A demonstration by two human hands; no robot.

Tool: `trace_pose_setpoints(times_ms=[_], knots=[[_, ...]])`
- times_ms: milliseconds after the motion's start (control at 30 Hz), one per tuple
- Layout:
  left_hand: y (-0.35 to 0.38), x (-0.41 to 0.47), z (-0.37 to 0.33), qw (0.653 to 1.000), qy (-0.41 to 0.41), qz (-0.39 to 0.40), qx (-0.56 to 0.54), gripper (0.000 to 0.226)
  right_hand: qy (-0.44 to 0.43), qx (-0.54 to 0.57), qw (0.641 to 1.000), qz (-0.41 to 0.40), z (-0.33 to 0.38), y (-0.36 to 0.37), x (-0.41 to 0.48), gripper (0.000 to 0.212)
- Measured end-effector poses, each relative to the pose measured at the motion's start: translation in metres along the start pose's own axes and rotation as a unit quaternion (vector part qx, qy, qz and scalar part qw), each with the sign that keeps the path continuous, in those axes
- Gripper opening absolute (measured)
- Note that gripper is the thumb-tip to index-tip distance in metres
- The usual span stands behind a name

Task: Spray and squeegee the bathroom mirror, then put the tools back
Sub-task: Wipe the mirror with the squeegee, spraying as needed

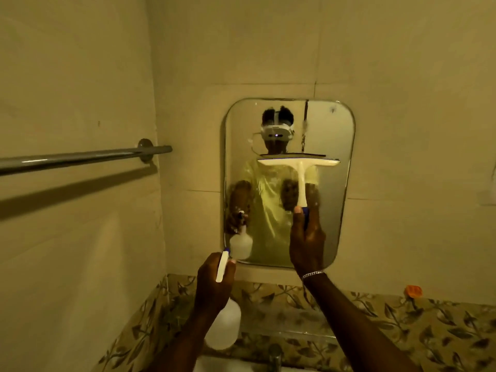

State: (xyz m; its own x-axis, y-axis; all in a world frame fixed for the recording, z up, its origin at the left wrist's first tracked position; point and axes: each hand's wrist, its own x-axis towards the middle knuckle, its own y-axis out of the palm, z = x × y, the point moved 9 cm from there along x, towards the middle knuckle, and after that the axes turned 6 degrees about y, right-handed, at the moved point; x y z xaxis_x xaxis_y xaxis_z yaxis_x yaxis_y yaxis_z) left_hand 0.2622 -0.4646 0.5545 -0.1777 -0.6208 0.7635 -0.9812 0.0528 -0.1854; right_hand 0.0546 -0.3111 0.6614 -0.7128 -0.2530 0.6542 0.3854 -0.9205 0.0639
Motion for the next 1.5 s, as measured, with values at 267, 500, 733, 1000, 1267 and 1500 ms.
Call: trace_pose_setpoints(times_ms=[267, 500, 733, 1000, 1267, 1500], knots=[[-0.041, 0.034, 0.008, 0.999, 0.029, -0.038, 0.023, 0.007, -0.056, 0.023, 0.998, 0.028, 0.099, 0.096, 0.06, 0.035], [-0.059, 0.067, -0.001, 0.997, 0.066, -0.033, 0.027, 0.009, -0.006, -0.029, 0.999, 0.028, 0.127, 0.134, 0.08, 0.045], [-0.058, 0.077, -0.002, 0.997, 0.073, -0.024, 0.028, 0.007, 0.002, -0.034, 0.999, 0.035, 0.129, 0.136, 0.082, 0.043], [-0.048, 0.083, -0.006, 0.997, 0.08, -0.01, 0.022, 0.009, -0.041, -0.058, 0.997, 0.029, 0.124, 0.135, 0.097, 0.037], [-0.039, 0.089, -0.002, 0.996, 0.087, -0.02, 0.029, 0.007, -0.05, -0.082, 0.995, 0.033, 0.119, 0.138, 0.1, 0.04], [-0.035, 0.092, 0.007, 0.995, 0.091, -0.018, 0.042, 0.005, -0.021, -0.109, 0.993, 0.042, 0.119, 0.139, 0.098, 0.046]])
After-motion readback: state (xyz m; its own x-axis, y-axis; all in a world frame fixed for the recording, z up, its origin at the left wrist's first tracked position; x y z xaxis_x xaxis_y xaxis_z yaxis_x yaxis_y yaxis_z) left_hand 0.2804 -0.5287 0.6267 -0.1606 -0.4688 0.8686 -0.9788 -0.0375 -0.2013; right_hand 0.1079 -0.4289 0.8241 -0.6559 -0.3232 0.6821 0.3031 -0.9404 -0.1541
